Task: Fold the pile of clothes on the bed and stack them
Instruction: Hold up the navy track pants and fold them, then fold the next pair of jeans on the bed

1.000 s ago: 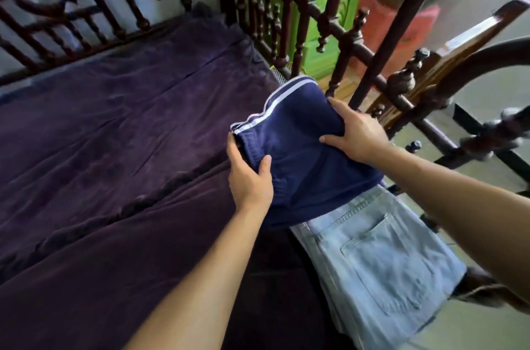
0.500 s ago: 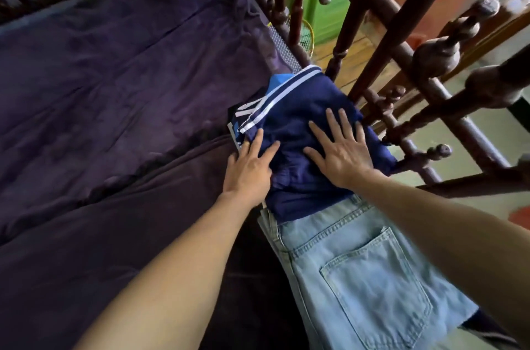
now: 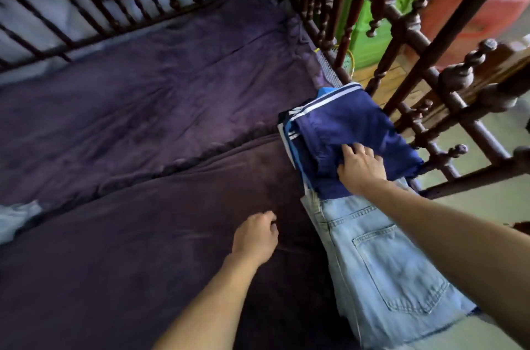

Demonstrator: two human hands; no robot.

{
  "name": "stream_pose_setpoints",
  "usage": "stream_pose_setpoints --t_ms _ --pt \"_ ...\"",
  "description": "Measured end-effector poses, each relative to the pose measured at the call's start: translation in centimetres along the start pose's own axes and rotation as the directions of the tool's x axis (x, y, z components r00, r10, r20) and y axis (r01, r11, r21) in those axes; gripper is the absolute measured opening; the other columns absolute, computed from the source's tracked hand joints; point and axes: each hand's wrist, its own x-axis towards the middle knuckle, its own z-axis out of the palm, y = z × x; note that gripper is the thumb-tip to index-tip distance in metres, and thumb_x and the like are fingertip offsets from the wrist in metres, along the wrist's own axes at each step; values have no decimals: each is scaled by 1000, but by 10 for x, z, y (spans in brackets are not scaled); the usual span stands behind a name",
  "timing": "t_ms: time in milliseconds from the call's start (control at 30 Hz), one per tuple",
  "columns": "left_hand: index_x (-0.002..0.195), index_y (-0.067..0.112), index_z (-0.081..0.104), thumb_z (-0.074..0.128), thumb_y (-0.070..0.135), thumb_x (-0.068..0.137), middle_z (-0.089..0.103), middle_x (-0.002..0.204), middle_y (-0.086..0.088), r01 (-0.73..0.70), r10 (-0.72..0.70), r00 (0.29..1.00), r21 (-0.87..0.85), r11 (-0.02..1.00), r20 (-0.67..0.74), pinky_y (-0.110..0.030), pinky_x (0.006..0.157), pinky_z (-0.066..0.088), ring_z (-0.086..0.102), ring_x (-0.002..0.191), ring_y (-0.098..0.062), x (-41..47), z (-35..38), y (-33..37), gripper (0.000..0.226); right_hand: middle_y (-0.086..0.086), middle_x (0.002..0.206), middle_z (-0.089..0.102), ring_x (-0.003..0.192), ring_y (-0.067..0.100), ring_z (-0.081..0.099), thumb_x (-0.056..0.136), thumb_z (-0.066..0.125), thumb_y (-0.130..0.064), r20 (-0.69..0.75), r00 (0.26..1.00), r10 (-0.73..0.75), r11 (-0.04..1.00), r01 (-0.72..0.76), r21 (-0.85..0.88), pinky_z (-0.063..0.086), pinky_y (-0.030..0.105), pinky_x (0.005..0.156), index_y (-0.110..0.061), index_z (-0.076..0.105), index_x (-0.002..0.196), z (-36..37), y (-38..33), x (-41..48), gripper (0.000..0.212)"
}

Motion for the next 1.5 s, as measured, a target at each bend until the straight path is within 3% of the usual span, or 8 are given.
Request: stream_pose_setpoints --t_ms 167,433,600,800,900,1067,1233,1500 --pt "121 26 60 48 30 94 68 111 -2 110 -111 993 30 994 46 -32 86 49 62 107 -22 -103 -17 -80 30 10 125 57 116 34 53 89 53 -34 -12 982 -186 982 187 30 43 41 92 -19 57 124 -11 -79 -86 38" --pt "118 25 60 48 30 93 65 116 -3 229 -233 961 -44 972 -148 -32 83 48 60 106 -25 -274 -73 -242 28 4 112 69 105 30 63 91 51 -39 44 899 -436 898 431 88 49 33 85 -29 64 115 8 -243 -243 29" --pt "119 24 60 50 31 93 67 112 -1 338 -359 889 -121 933 -284 -30 84 47 61 104 -21 -390 -112 -345 28 2 116 67 107 27 61 93 51 -38 60 794 -605 796 602 58 49 33 84 -31 63 117 6 -379 -320 27" --pt "114 25 63 52 30 92 69 109 0 448 -514 763 -254 857 -391 -31 87 48 61 107 -23 -485 -146 -441 25 3 115 66 107 30 60 93 51 -39 13 615 -788 615 788 10 46 33 81 -26 63 112 -4 -538 -381 25" --pt "115 24 61 50 30 92 69 110 -1 485 -553 738 -266 833 -386 -31 89 47 60 109 -23 -510 -155 -488 26 5 114 66 105 31 61 91 52 -39 26 570 -821 571 821 24 44 33 78 -26 63 106 5 -604 -400 22" --pt "116 21 62 49 30 92 68 108 -4 531 -599 722 -278 800 -346 -32 89 47 60 108 -25 -524 -179 -579 28 1 114 66 108 26 60 91 54 -40 105 548 -830 556 828 76 48 34 85 -27 63 112 44 -703 -406 26" --pt "113 18 62 51 28 92 68 110 -5 548 -616 742 -289 785 -264 -34 90 47 60 107 -25 -522 -206 -666 26 7 109 67 102 29 62 87 54 -35 206 569 -796 597 795 108 45 32 75 -24 61 90 93 -783 -405 13" --pt "120 25 60 50 30 93 67 112 0 570 -632 761 -318 758 -144 -28 91 46 60 108 -19 -510 -230 -790 29 5 124 62 113 27 59 91 50 -37 335 619 -710 669 742 46 49 34 86 -23 61 116 144 -899 -403 31"
